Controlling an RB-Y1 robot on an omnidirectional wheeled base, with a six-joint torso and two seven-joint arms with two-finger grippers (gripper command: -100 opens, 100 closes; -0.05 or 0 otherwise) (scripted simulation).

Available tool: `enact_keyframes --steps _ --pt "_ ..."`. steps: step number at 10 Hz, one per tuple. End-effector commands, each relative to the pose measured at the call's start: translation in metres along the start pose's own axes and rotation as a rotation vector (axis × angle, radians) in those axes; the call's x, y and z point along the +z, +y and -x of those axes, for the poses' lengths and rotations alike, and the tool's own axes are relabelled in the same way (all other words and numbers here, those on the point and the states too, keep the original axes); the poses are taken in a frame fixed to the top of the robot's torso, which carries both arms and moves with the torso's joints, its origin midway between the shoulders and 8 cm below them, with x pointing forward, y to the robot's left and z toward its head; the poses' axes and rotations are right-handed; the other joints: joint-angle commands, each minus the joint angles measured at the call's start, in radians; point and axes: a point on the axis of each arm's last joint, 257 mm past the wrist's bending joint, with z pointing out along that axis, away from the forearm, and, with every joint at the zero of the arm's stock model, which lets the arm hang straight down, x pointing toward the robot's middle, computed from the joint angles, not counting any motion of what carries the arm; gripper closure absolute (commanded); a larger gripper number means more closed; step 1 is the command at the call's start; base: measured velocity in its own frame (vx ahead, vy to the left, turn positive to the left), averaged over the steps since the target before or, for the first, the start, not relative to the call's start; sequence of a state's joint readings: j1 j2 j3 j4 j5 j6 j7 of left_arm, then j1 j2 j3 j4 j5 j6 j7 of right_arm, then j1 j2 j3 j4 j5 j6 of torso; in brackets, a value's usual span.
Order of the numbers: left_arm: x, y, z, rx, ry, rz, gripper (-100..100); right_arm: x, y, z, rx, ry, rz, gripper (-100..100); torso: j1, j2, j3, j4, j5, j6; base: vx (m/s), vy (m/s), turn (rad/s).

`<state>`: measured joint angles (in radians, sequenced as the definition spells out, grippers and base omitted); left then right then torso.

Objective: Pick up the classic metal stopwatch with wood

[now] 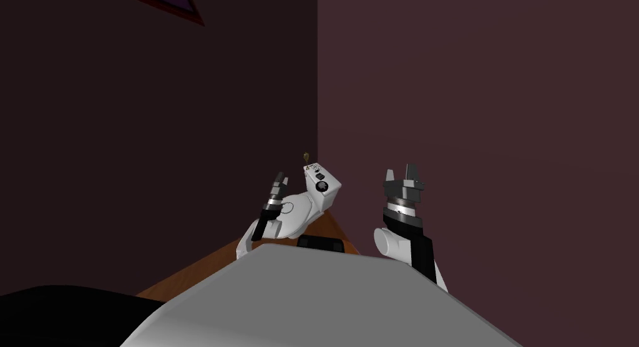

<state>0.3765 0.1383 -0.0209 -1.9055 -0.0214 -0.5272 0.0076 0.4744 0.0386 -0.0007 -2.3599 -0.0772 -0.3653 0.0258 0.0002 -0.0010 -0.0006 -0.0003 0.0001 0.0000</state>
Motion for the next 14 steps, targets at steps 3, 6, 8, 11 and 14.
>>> enact_keyframes --steps 3,6,8,11,14 --pt "-0.006 0.038 -0.017 0.012 0.044 0.069 -100 0.000 0.000 0.000 0.000 0.000 0.000 0 0.000 0.001 0.000 0.000 0.000 0.000 0.002 0.000 -0.064" --pt "-0.013 0.065 -0.029 0.016 0.073 0.117 -100 0.000 0.000 0.000 0.000 0.000 0.000 0 -0.001 0.001 0.001 0.000 0.000 0.000 -0.004 -0.006 -0.064" --pt "-0.019 0.082 -0.036 0.014 0.087 0.146 -100 0.000 0.000 0.000 0.000 0.000 0.000 0 -0.001 0.001 0.001 0.000 0.000 0.000 -0.004 -0.011 -0.049" --pt "-0.029 0.105 -0.045 0.005 0.104 0.190 -100 0.000 0.000 0.000 0.000 0.000 0.000 0 -0.001 0.001 0.001 0.000 0.000 0.000 0.002 -0.017 -0.066" --pt "-0.042 0.130 -0.056 -0.013 0.116 0.237 -100 0.000 0.000 0.000 0.000 0.000 0.000 0 -0.002 0.000 0.000 0.000 -0.001 0.000 0.019 -0.023 -0.062"
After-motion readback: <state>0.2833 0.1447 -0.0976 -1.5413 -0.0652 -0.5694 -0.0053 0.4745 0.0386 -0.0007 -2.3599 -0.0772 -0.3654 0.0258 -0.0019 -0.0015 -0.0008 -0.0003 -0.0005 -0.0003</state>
